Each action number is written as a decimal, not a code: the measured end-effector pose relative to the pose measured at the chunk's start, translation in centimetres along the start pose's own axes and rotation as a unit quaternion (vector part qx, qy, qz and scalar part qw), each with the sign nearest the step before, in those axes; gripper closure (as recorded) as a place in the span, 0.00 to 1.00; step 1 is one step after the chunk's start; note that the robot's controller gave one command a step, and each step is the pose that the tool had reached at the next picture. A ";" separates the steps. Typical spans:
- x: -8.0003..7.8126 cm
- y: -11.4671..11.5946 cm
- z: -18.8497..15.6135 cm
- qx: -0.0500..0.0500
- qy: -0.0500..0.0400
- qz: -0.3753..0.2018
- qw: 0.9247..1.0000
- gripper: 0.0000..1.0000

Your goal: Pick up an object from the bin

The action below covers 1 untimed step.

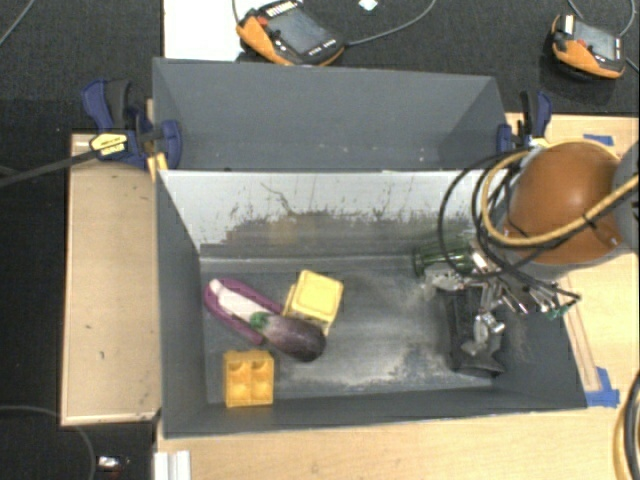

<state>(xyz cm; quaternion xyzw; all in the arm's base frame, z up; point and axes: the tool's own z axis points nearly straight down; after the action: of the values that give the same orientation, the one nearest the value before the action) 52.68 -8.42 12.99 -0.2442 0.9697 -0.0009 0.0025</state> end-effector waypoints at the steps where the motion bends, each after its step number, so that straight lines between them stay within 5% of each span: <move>1: 1.0 0.0 3.8 0.000 -0.001 -0.028 1.000 0.00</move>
Offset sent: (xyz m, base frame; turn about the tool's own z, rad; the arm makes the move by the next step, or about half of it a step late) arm -0.0106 -0.0152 -0.0085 0.0740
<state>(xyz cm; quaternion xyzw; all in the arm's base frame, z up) 51.83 -8.89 9.18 -0.2711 0.9625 -0.0003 0.0037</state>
